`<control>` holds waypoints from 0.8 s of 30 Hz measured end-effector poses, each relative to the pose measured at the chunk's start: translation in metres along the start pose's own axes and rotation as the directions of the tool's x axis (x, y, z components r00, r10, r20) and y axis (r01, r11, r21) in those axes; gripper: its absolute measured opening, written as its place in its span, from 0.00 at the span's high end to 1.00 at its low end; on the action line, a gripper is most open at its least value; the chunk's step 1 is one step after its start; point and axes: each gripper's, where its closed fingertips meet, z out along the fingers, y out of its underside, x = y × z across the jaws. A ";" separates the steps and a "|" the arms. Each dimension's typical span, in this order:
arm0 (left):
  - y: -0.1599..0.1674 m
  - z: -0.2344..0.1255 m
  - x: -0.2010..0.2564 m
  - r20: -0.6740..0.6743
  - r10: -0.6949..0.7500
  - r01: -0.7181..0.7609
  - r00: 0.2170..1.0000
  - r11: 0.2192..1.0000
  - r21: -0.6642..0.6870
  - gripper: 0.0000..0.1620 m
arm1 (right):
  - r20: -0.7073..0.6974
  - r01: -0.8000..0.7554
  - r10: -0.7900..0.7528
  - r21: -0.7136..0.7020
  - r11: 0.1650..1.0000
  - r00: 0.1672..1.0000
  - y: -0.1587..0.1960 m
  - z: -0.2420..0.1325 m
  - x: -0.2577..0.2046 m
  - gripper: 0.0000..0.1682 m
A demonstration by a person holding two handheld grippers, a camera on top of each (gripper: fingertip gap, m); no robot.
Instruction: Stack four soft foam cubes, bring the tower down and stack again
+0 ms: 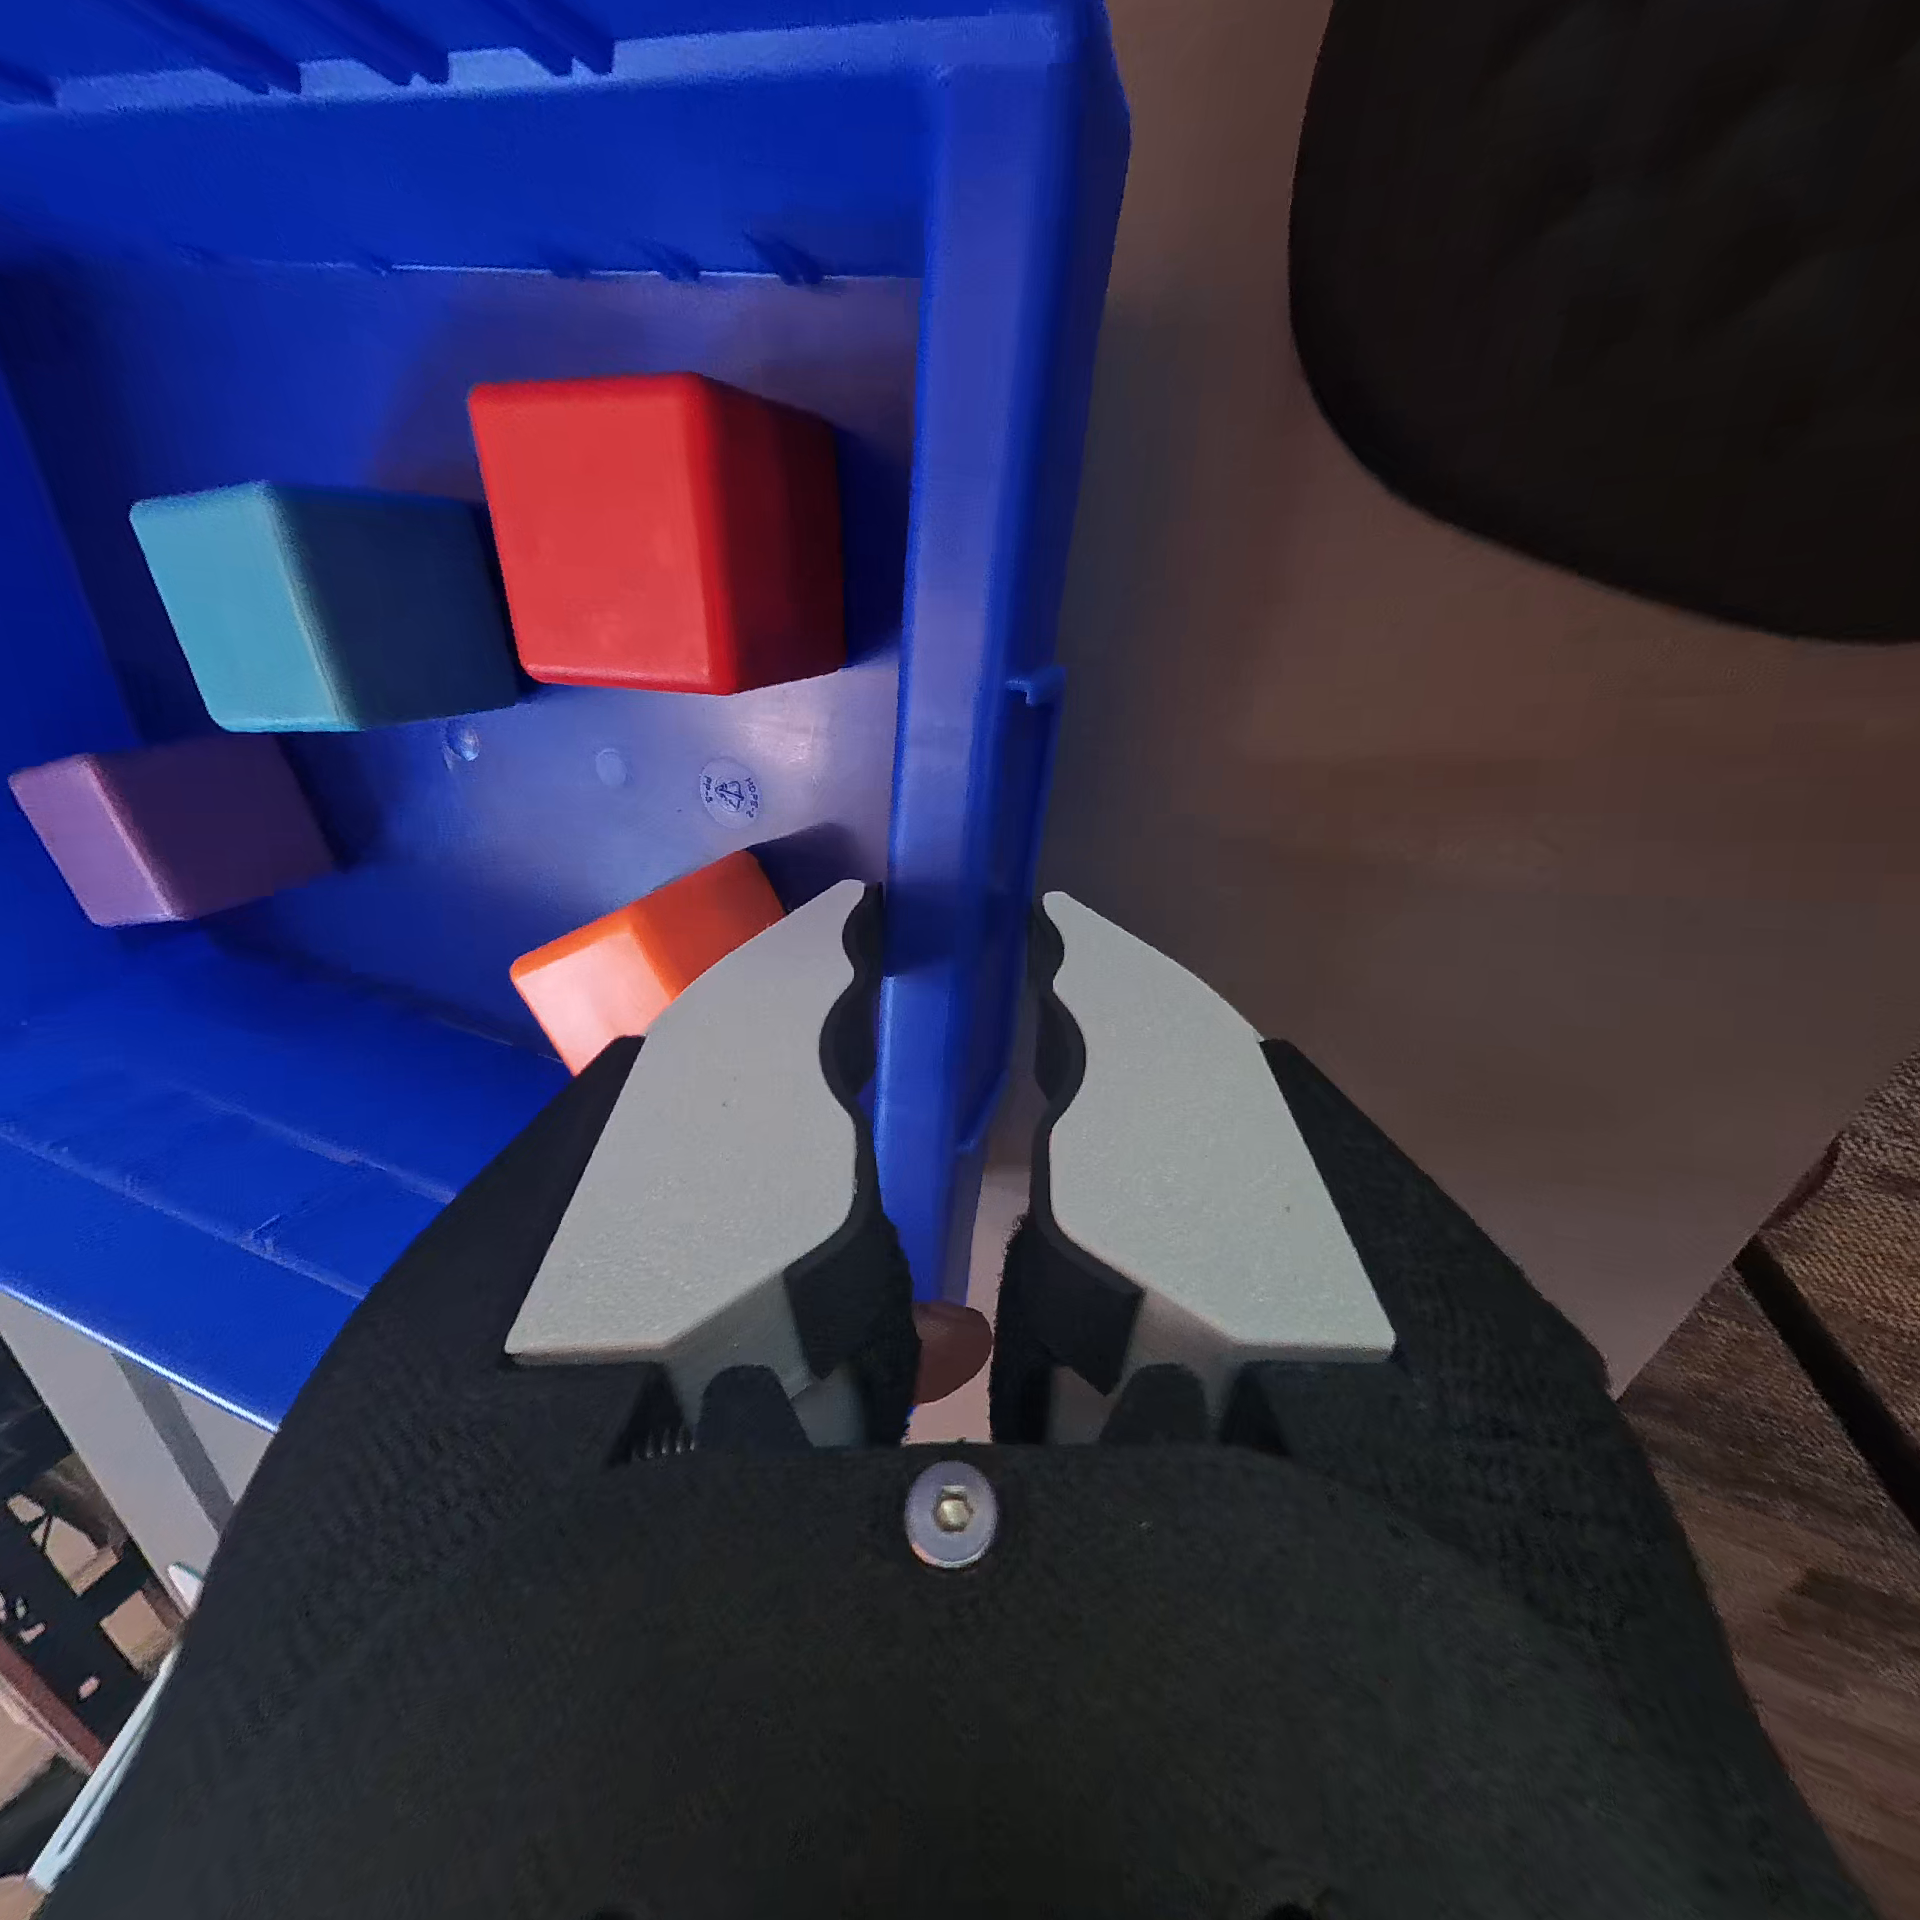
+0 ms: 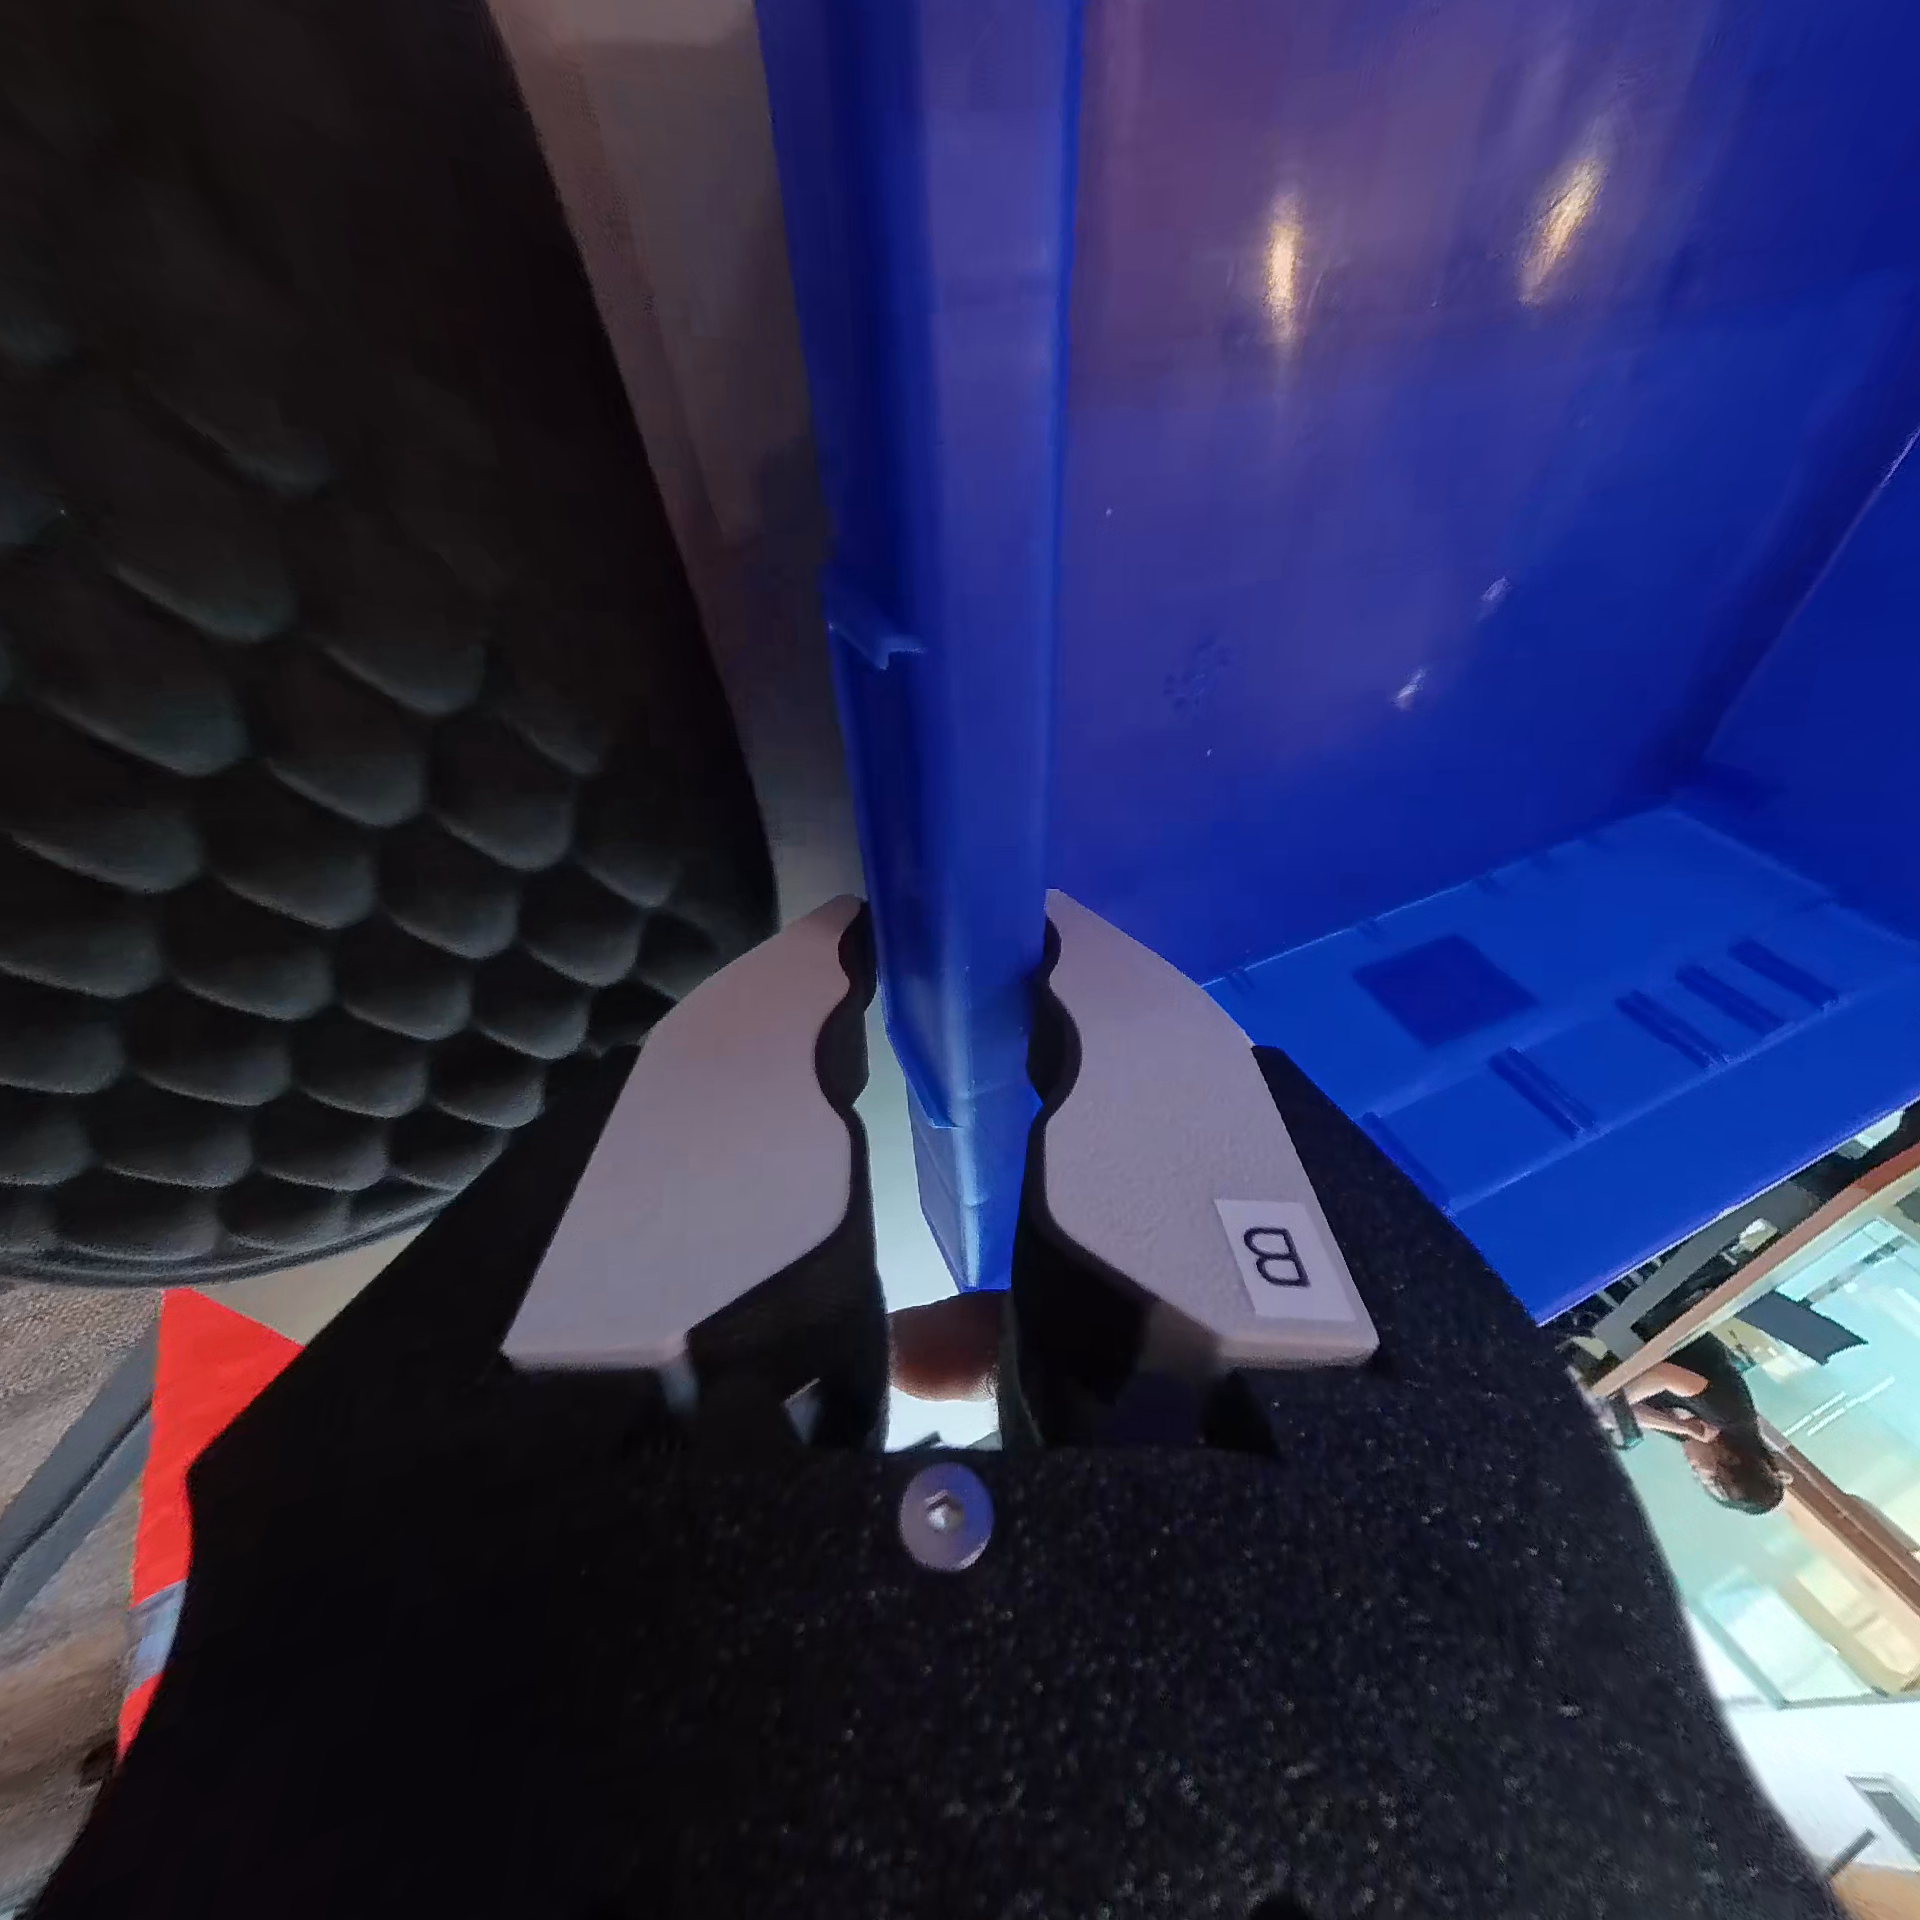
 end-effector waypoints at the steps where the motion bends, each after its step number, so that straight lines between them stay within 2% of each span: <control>1: 0.003 0.000 -0.001 0.001 0.007 -0.007 1.000 1.000 0.009 0.84 | -0.003 -0.008 0.008 -0.001 1.000 1.000 0.002 -0.001 -0.002 0.84; 8: 0.011 -0.001 -0.001 -0.035 0.128 -0.126 0.991 0.991 0.055 0.84 | -0.045 -0.042 0.043 0.011 0.999 0.998 0.009 -0.003 -0.008 0.84; 14: 0.031 -0.002 -0.004 -0.094 0.196 -0.194 0.976 0.981 0.028 0.85 | -0.053 -0.045 0.045 0.005 0.999 0.998 0.011 -0.002 -0.007 0.84; 24: 0.040 -0.001 -0.011 -0.082 0.216 -0.213 0.973 0.976 0.045 0.84 | -0.070 -0.070 0.071 0.023 0.997 0.995 0.015 0.002 0.000 0.83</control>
